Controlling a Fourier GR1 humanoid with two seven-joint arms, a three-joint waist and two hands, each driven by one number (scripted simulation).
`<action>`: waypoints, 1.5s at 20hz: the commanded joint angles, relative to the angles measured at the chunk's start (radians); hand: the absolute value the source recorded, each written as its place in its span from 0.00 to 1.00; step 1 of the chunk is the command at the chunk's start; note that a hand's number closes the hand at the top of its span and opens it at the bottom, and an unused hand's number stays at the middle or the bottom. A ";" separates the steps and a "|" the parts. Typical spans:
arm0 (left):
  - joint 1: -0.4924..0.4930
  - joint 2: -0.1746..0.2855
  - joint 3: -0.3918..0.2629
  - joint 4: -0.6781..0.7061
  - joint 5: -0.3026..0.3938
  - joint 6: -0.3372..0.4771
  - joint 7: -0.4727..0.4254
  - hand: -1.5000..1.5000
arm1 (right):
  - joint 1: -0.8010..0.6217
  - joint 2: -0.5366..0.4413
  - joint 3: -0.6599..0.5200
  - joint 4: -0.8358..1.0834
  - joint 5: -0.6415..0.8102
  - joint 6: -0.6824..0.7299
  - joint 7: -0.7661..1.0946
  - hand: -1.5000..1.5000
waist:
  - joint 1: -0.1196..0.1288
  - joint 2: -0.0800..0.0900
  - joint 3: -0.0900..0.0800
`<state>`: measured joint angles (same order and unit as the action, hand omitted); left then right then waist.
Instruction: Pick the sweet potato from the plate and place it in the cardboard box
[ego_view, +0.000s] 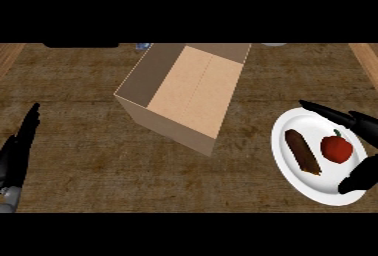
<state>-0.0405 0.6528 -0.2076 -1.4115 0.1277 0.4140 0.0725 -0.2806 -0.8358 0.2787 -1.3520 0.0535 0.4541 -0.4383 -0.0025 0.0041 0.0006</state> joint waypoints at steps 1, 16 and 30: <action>-0.043 -0.031 -0.001 0.069 -0.018 -0.019 -0.038 0.50 | -0.012 -0.047 -0.016 0.200 0.069 0.072 -0.326 0.00 | 0.015 0.008 0.002; -0.103 -0.060 0.021 0.130 -0.030 -0.065 -0.015 0.50 | -0.320 -0.133 0.282 0.120 0.629 0.069 -0.159 0.00 | 0.025 -0.001 -0.002; -0.040 -0.046 0.117 0.061 -0.069 -0.106 0.006 0.50 | -0.308 0.087 0.358 0.156 0.894 0.145 0.020 0.00 | 0.009 -0.005 0.000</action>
<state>-0.0963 0.5904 -0.1259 -1.3130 0.0632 0.3274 0.0450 -0.6336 -0.7806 0.6305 -1.1981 0.8789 0.6162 -0.4224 0.0117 0.0003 -0.0003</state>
